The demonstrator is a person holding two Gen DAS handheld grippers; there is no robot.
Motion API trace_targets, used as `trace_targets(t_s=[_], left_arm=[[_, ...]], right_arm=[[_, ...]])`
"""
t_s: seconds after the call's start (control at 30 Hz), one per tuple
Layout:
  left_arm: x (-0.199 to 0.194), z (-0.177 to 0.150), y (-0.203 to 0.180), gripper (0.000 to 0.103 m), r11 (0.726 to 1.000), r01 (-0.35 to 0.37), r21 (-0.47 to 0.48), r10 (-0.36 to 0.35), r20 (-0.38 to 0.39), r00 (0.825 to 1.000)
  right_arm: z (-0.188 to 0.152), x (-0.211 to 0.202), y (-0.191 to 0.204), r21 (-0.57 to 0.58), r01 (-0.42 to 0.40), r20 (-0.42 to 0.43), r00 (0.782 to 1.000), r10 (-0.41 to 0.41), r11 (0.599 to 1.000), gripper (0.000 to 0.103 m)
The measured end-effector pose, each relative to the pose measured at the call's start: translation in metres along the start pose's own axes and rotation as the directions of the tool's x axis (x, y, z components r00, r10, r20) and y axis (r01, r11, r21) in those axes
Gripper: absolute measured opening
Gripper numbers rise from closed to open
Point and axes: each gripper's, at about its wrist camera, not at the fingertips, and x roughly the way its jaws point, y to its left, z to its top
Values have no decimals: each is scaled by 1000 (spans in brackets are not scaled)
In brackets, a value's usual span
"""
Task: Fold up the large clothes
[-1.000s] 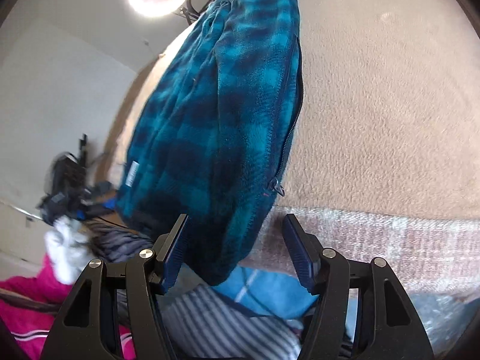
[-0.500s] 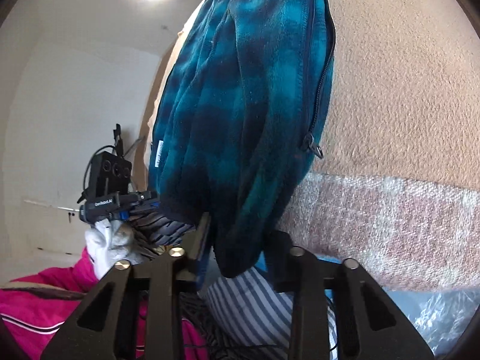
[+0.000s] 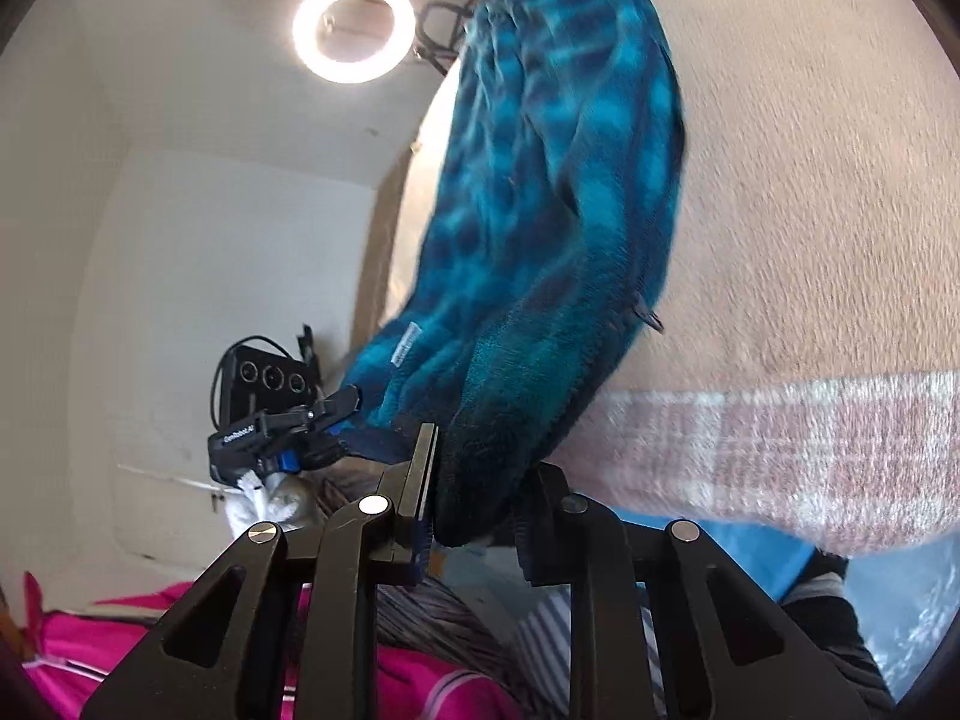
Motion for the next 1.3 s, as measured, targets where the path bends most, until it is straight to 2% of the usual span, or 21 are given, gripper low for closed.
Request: trace_targets(t_s=[0.13,0.3,0.57,0.67,0.77,0.9,1.07,1.2,1.3], left_arm=[[-8,28,-17,12,998,-7,56,4,51,999],[-5,70,-30,12,994,-43,101,33,100,994],[16,145,-20,12,991,-94,92,80,144,986],[31,174,-12,12,990,-122,74,110,144,983],[49,201,2,12,988,-146,48,139,123,983],[68,219,20,12,985,-174,20,171,95,981],[79,229,33,12,982,-187,-1,187,72,980],[75,232,35,13,987,-155,-38,157,58,986],[67,233,31,14,994,-105,-44,107,64,992]], right_arm=[[17,-17,9,-27,-4,47,999,6,1000,19],[55,-19,25,-61,25,108,994,-18,998,19],[136,-1,45,-105,120,154,983,-103,987,19],[161,4,39,-100,165,160,976,-148,981,19],[185,16,23,-58,176,160,973,-165,983,18],[207,34,-1,-11,193,165,968,-189,981,18],[218,45,-24,48,190,136,971,-195,981,18],[224,44,-29,70,157,119,979,-164,985,19],[223,40,-31,88,136,123,982,-146,987,21]])
